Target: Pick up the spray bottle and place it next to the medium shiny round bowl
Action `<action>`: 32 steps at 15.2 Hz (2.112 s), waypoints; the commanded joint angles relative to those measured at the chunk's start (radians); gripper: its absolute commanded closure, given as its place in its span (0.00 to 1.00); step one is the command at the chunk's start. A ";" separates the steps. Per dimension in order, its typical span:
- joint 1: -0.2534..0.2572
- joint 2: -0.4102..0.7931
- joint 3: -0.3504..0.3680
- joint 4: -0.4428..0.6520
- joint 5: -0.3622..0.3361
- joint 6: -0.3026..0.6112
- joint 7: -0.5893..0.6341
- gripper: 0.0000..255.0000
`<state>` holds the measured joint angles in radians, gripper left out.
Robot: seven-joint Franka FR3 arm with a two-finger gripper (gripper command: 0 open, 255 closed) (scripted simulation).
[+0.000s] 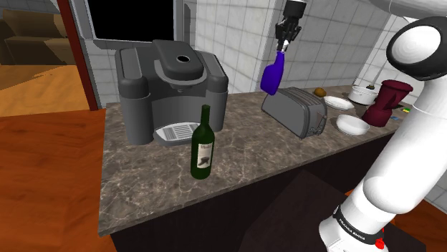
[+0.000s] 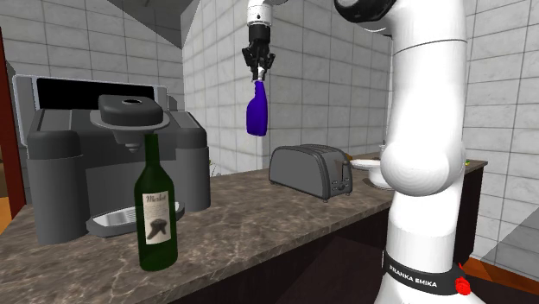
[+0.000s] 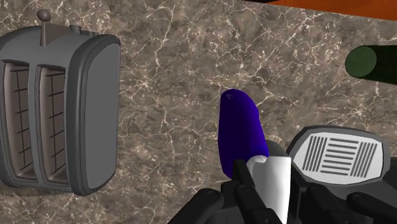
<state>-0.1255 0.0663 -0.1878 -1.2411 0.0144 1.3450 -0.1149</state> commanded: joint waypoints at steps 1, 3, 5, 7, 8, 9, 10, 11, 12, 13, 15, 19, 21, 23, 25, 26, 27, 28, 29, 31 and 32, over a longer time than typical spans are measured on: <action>-0.002 0.023 -0.002 0.061 0.005 -0.039 -0.002 1.00; -0.014 0.008 -0.011 0.042 0.004 -0.034 -0.023 1.00; -0.034 -0.033 -0.029 -0.032 -0.003 -0.001 -0.064 1.00; -0.055 -0.066 -0.048 -0.094 -0.009 0.029 -0.106 1.00; -0.065 -0.081 -0.058 -0.122 -0.011 0.042 -0.127 1.00; -0.075 -0.094 -0.069 -0.148 -0.014 0.055 -0.148 1.00; -0.085 -0.105 -0.080 -0.171 -0.017 0.068 -0.170 1.00; -0.096 -0.115 -0.091 -0.193 -0.019 0.080 -0.191 1.00; -0.106 -0.124 -0.102 -0.214 -0.021 0.091 -0.213 1.00; -0.116 -0.132 -0.114 -0.232 -0.023 0.103 -0.235 1.00; -0.137 -0.144 -0.138 -0.265 -0.027 0.124 -0.280 1.00; -0.179 -0.152 -0.189 -0.313 -0.031 0.164 -0.373 1.00; -0.200 -0.149 -0.216 -0.328 -0.030 0.183 -0.420 1.00; -0.222 -0.141 -0.243 -0.339 -0.027 0.200 -0.469 1.00; -0.244 -0.129 -0.271 -0.344 -0.021 0.217 -0.519 1.00; -0.256 -0.120 -0.284 -0.345 -0.018 0.225 -0.544 1.00; -0.268 -0.111 -0.298 -0.344 -0.013 0.233 -0.570 1.00; -0.279 -0.100 -0.312 -0.342 -0.007 0.240 -0.596 1.00; -0.292 -0.087 -0.326 -0.339 -0.001 0.247 -0.622 1.00; -0.317 -0.059 -0.353 -0.329 0.015 0.260 -0.676 1.00; -0.331 -0.043 -0.366 -0.321 0.024 0.266 -0.703 1.00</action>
<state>-0.4409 0.0064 -0.5383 -1.5755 0.0285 1.6087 -0.7844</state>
